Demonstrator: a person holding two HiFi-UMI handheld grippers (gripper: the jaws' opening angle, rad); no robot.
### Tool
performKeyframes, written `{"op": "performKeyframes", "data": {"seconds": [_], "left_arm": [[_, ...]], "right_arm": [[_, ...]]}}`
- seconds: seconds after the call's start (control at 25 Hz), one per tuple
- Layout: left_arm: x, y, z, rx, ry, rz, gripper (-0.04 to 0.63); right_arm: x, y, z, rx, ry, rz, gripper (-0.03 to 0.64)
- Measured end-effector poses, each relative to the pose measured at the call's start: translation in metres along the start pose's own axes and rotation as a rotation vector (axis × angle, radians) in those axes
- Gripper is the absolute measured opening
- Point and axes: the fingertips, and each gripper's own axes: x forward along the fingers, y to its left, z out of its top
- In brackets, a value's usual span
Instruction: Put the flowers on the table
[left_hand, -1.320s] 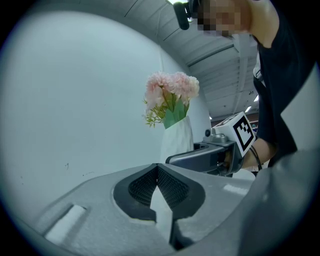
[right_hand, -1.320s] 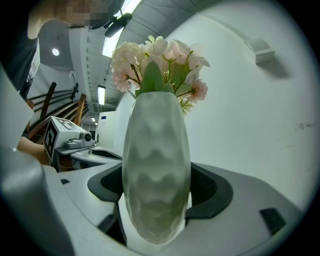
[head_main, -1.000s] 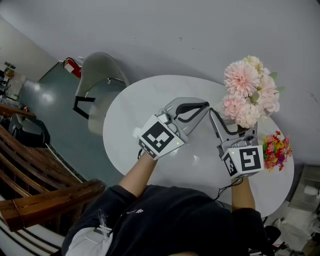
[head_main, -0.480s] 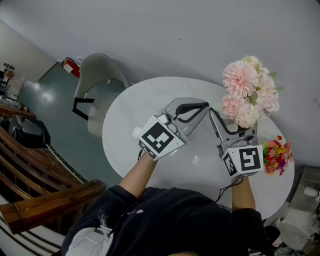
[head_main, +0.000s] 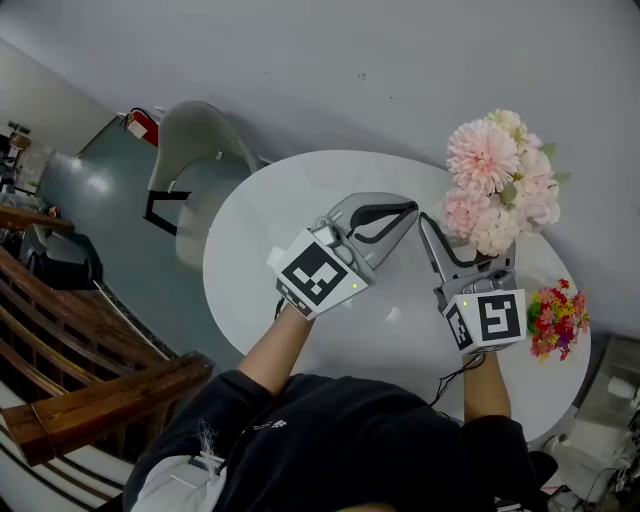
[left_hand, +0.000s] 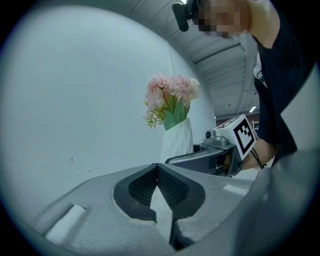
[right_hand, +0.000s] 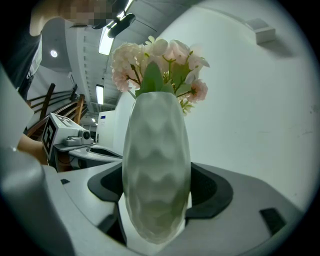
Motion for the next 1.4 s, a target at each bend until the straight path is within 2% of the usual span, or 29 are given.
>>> {"op": "performKeyframes", "data": {"seconds": [1.4], "left_arm": [[-0.0082,-0.0044,0.0048,-0.047,0.020,-0.017,-0.003]], "right_arm": [[-0.0046,0.0029,0.0024,-0.004,0.031,-0.034,0.371]]}}
